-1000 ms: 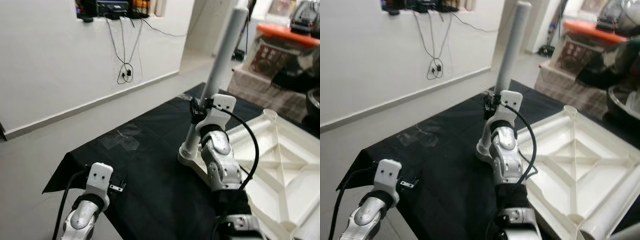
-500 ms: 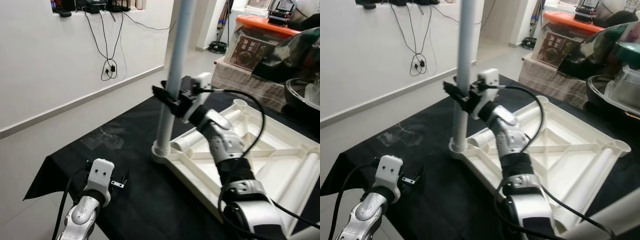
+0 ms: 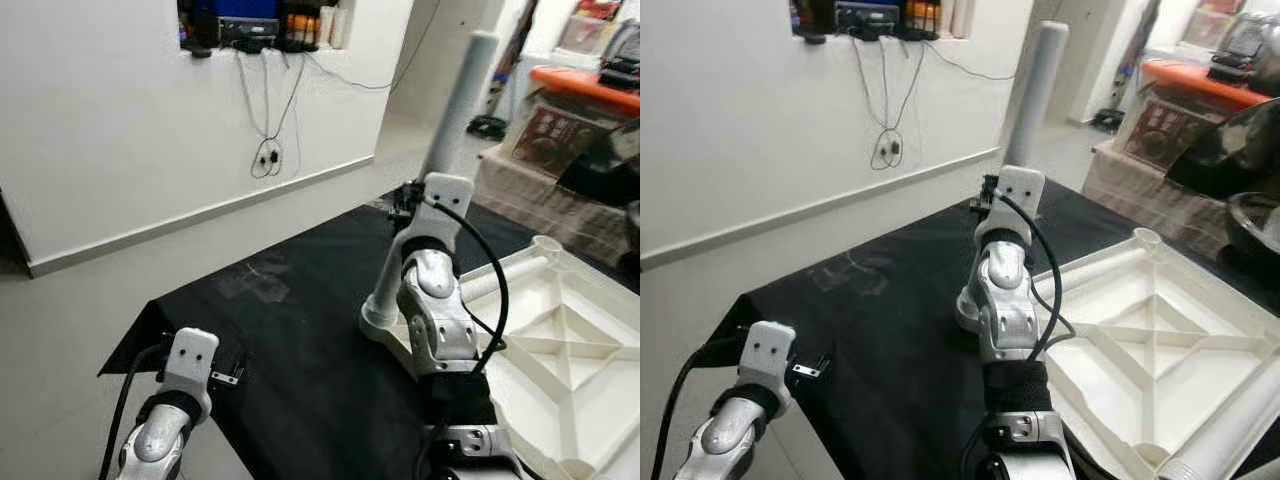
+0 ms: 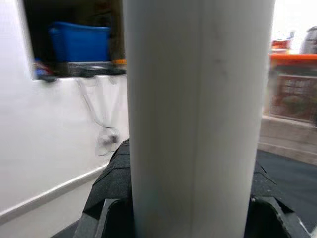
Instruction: Building children table
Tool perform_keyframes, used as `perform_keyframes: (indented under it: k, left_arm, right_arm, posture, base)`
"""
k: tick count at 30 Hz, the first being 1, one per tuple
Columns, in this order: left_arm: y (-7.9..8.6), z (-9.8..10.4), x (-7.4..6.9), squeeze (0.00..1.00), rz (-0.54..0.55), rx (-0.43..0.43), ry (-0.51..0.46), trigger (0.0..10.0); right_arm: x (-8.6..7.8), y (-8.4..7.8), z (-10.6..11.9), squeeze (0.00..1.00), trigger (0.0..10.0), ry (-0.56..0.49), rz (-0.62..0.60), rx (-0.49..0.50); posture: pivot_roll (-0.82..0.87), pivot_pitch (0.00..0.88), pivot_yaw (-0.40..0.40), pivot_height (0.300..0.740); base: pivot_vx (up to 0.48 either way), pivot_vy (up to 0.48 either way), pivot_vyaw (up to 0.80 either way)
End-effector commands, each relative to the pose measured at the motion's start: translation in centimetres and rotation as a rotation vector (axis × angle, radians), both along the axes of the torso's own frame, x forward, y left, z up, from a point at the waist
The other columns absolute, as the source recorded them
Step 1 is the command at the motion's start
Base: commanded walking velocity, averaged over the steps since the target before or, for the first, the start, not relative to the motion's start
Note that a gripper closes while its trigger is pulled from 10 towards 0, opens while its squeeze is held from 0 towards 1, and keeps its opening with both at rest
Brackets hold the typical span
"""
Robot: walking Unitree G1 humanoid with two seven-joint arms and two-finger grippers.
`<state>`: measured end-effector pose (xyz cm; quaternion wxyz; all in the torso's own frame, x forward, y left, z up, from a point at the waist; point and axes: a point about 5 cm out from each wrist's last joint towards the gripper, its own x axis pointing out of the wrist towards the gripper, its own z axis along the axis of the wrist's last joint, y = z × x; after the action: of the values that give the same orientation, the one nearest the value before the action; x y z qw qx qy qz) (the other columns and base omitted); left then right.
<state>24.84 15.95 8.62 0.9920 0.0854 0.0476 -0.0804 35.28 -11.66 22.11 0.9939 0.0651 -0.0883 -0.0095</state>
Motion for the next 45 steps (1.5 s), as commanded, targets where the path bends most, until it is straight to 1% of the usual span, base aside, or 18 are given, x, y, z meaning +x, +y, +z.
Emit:
perform_keyframes:
  k: [1,2,3,7,8,14,15,18,21,24,27,31,32,35,36,40,41,45]
  left_arm:
    - [-0.5,0.0,0.3,0.00,-0.029,0.002,0.005,10.0]
    - [-0.5,0.0,0.3,0.00,-0.029,0.002,0.005,10.0]
    - [-0.6,0.0,0.4,0.00,-0.031,0.003,0.005,10.0]
    - [-0.6,0.0,0.5,0.00,-0.033,0.003,0.002,10.0]
    - [-0.7,0.0,0.6,0.00,-0.033,0.003,0.001,10.0]
    - [-0.7,0.0,0.7,0.00,-0.030,0.002,-0.003,10.0]
    - [-0.6,0.0,0.7,0.00,-0.028,0.003,-0.004,10.0]
    - [-0.6,0.0,0.7,0.00,-0.027,0.005,-0.005,10.0]
    - [-0.6,0.0,0.6,0.00,-0.024,0.005,-0.005,10.0]
    - [-0.4,-0.1,0.3,0.00,-0.020,0.008,-0.003,10.0]
    - [-0.4,-0.1,0.2,0.00,-0.020,0.009,-0.003,10.0]
    - [-0.6,-0.2,0.2,0.00,-0.022,0.006,0.002,10.0]
    - [-0.7,-0.3,0.2,0.00,-0.025,0.005,0.004,10.0]
    - [-0.8,-0.4,0.2,0.00,-0.032,0.004,0.008,10.0]
    - [-0.9,-0.4,0.3,0.00,-0.034,0.003,0.009,10.0]
    - [-1.0,-0.3,0.5,0.00,-0.036,0.001,0.006,10.0]
    - [-1.0,-0.3,0.6,0.00,-0.035,0.000,0.005,10.0]
    - [-0.9,-0.3,0.6,0.00,-0.034,0.000,0.004,10.0]
  right_arm:
    - [-0.1,2.7,-1.3,0.00,10.0,0.027,0.276,0.087]
    - [-0.1,2.7,-1.3,0.00,10.0,0.027,0.276,0.087]
    - [0.6,2.4,-0.2,1.00,10.0,-0.038,0.359,0.086]
    - [2.8,0.7,2.0,1.00,10.0,-0.081,0.446,0.029]
    - [3.1,0.9,2.9,0.00,10.0,-0.097,0.602,-0.020]
    - [1.3,2.4,2.7,0.00,10.0,-0.095,1.022,-0.197]
    - [1.1,3.4,1.9,0.00,3.1,-0.072,1.071,-0.220]
    - [1.3,4.7,0.5,0.00,0.0,-0.019,1.075,-0.246]
    - [2.0,5.5,-1.1,0.00,0.0,0.076,0.919,-0.215]
    - [4.1,2.1,-3.5,0.00,0.0,0.266,0.257,-0.081]
    - [4.1,1.3,-4.0,0.00,0.0,0.301,0.160,-0.060]
    - [-0.1,-1.9,-4.9,0.00,0.0,0.257,-0.166,-0.070]
    - [-0.6,-1.0,-4.8,0.00,10.0,0.244,-0.098,-0.036]
    - [-1.1,0.3,-3.9,0.00,10.0,0.175,0.009,-0.007]
    - [-1.1,0.5,-3.1,1.00,10.0,0.109,0.060,0.006]
    - [0.8,1.4,-0.8,0.91,10.0,0.013,0.276,0.042]
    - [1.5,2.0,0.2,0.00,10.0,-0.010,0.439,0.066]
    - [1.5,2.4,1.4,0.00,10.0,-0.066,0.648,0.068]
  posture:
    - [0.07,0.000,-0.100,0.740]
    - [0.07,0.000,-0.100,0.740]
    - [0.07,0.000,-0.100,0.740]
    - [0.07,0.000,-0.105,0.740]
    - [0.08,0.000,-0.109,0.740]
    - [0.09,0.000,-0.117,0.740]
    - [0.09,0.000,-0.117,0.740]
    - [0.10,0.000,-0.124,0.740]
    - [0.10,0.000,-0.125,0.740]
    - [0.09,0.000,-0.124,0.740]
    - [0.09,0.000,-0.124,0.740]
    - [0.08,0.000,-0.116,0.740]
    - [0.08,0.000,-0.116,0.740]
    - [0.07,0.000,-0.112,0.740]
    - [0.07,0.000,-0.112,0.740]
    - [0.07,0.000,-0.114,0.740]
    - [0.07,0.000,-0.114,0.740]
    - [0.07,0.000,-0.115,0.740]
  base:
    - [0.000,0.000,0.00]
    - [0.000,0.000,0.00]
    - [0.000,0.000,0.00]
    - [0.000,0.000,0.00]
    - [0.000,0.000,0.00]
    - [0.000,0.000,0.00]
    - [0.000,0.000,0.00]
    - [0.000,0.000,0.00]
    - [0.000,0.000,0.00]
    - [0.000,0.000,0.00]
    - [0.000,0.000,0.00]
    - [0.000,0.000,0.00]
    - [0.000,0.000,0.00]
    - [0.000,0.000,0.00]
    - [0.000,0.000,0.00]
    - [0.000,0.000,0.00]
    - [0.000,0.000,0.00]
    - [0.000,0.000,0.00]
